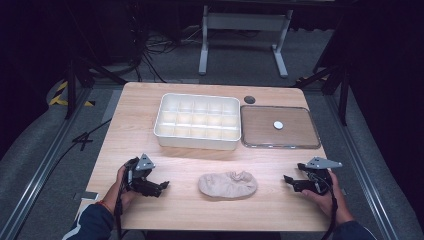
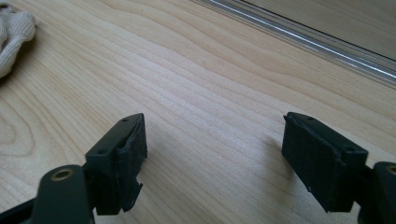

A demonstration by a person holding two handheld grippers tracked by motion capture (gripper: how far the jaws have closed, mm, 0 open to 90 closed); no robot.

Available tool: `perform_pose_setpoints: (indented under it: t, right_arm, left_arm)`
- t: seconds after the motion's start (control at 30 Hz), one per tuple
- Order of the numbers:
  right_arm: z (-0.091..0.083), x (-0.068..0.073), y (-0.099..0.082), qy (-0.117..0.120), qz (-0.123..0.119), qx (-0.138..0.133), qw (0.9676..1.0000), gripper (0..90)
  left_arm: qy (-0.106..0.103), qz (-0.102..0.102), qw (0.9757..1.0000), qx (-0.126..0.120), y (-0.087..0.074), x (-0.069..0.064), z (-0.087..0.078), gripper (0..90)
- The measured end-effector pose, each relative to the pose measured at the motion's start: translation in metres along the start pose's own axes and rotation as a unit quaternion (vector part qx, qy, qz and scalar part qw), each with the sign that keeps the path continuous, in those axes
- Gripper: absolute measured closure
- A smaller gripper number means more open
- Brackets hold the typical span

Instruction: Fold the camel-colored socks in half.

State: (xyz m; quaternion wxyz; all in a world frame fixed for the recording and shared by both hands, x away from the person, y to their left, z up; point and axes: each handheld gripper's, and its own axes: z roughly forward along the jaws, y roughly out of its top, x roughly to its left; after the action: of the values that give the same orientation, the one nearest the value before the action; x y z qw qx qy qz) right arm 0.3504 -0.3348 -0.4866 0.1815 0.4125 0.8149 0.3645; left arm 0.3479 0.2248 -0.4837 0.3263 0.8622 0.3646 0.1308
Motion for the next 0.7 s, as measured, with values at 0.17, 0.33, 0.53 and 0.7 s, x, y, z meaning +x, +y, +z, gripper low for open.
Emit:
perform_pose_setpoints:
  t: [0.17,0.33,0.53,0.7]
  right_arm:
    - [0.0,0.0001,0.0,0.0,0.001,0.0,1.0,22.4]
    - [0.0002,-0.0001,0.0001,-0.002,0.001,0.001,1.0,20.9]
    - [0.0005,-0.0006,0.0003,-0.007,0.009,0.004,0.9999,18.4]
    - [-0.0003,-0.0012,0.0019,0.0,0.002,0.009,1.0,22.5]
  left_arm:
    - [-0.002,-0.001,1.0,-0.002,-0.0001,0.0004,0.0001,0.1]
    - [-0.004,0.001,1.0,-0.001,-0.0003,0.0009,-0.0002,0.3]
    - [-0.003,0.003,1.0,-0.001,-0.0007,0.0011,-0.0005,0.3]
    - [-0.004,0.003,1.0,-0.001,-0.0019,0.0008,-0.0015,0.2]
